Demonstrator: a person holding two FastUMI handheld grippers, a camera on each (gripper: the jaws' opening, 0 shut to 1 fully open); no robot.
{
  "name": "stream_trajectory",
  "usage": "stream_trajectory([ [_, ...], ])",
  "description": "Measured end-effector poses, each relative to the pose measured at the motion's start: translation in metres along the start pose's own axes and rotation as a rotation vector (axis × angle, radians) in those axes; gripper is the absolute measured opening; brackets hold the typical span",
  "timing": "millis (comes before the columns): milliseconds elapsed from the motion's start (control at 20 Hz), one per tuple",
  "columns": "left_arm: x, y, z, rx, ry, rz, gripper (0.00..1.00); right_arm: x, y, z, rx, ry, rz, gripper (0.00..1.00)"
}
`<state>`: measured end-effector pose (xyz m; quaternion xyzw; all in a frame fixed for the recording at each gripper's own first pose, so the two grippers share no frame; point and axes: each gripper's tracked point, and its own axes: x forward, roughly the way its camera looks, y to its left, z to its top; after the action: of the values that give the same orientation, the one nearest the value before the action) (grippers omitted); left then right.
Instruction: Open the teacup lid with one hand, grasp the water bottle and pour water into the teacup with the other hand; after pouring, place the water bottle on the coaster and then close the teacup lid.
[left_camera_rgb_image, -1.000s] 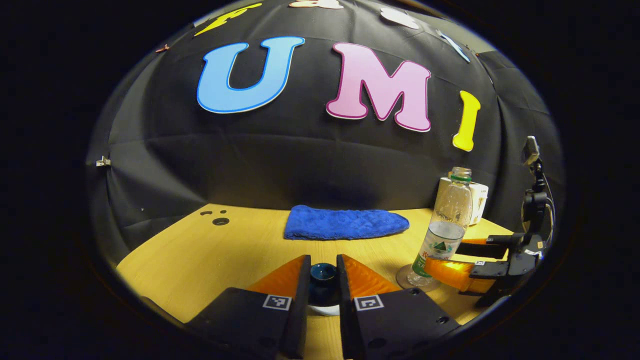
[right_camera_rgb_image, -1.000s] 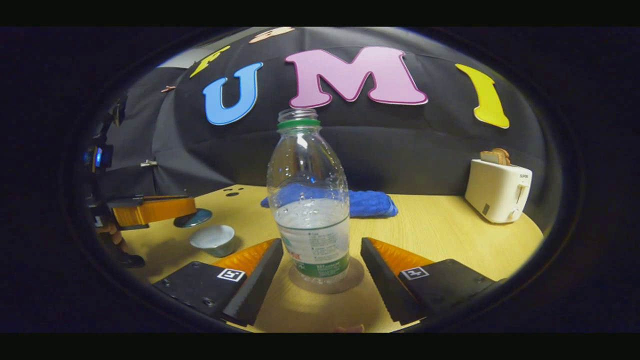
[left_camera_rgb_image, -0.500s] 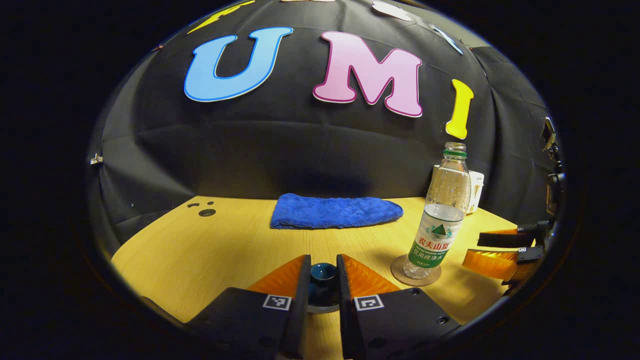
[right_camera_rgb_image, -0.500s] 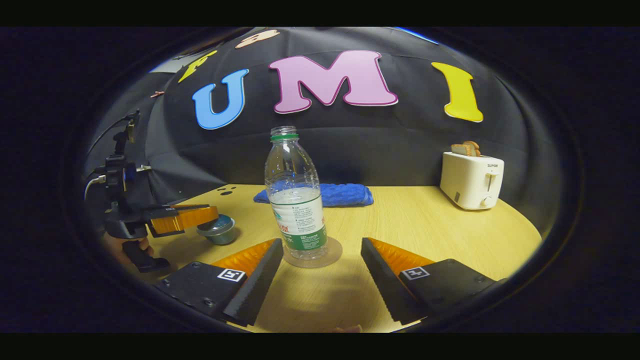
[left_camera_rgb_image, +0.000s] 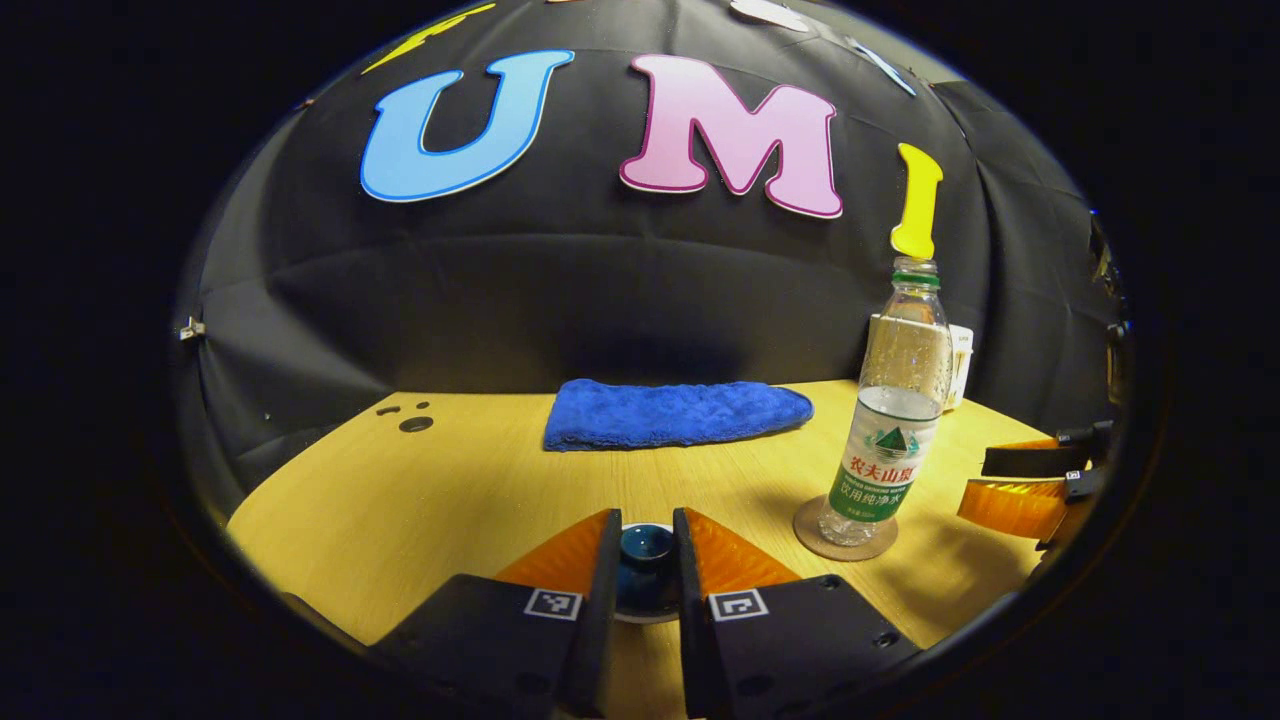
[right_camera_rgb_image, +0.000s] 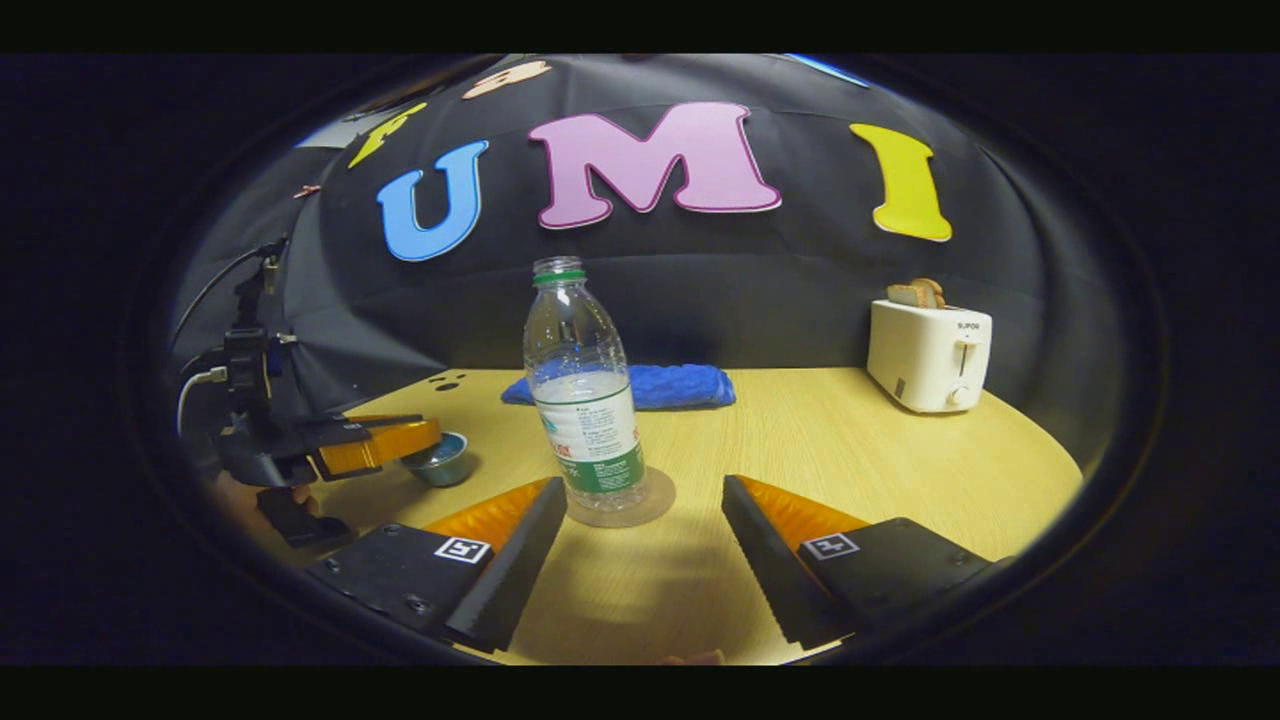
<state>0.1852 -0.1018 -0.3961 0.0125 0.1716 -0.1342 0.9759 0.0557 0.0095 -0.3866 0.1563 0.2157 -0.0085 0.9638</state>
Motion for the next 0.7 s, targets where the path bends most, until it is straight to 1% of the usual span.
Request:
stream_trajectory([
  [50, 0.001, -0.001, -0.001, 0.004, 0.001, -0.005, 0.32, -0.001, 0.001, 0.0, 0.0, 0.0, 0.0, 0.97],
  [100, 0.001, -0.001, -0.003, 0.006, 0.005, -0.004, 0.36, -0.001, 0.001, 0.001, 0.0, 0.001, 0.0, 0.97],
  [150, 0.002, 0.0, -0.003, 0.009, 0.004, -0.001, 0.31, -0.001, 0.002, 0.002, -0.001, -0.001, 0.0, 0.97],
  [200, 0.001, -0.002, -0.003, 0.008, 0.004, -0.004, 0.36, -0.001, 0.002, 0.004, -0.002, -0.002, -0.001, 0.97],
  [300, 0.001, -0.002, -0.002, 0.013, 0.004, -0.003, 0.41, -0.003, 0.002, 0.011, -0.007, -0.01, -0.004, 0.97],
  [350, 0.0, -0.002, 0.001, 0.021, 0.004, 0.0, 0.41, -0.003, 0.002, 0.015, -0.007, -0.013, -0.008, 0.97],
  [400, -0.002, -0.002, 0.004, 0.029, 0.002, 0.0, 0.38, -0.004, 0.002, 0.022, -0.01, -0.018, -0.013, 0.97],
  [450, -0.005, -0.004, 0.011, 0.031, -0.006, -0.003, 0.42, -0.007, 0.002, 0.033, -0.015, -0.034, -0.019, 0.97],
  [700, -0.034, -0.013, 0.057, 0.009, -0.042, -0.034, 0.41, -0.022, 0.007, 0.105, -0.07, -0.126, -0.066, 0.97],
])
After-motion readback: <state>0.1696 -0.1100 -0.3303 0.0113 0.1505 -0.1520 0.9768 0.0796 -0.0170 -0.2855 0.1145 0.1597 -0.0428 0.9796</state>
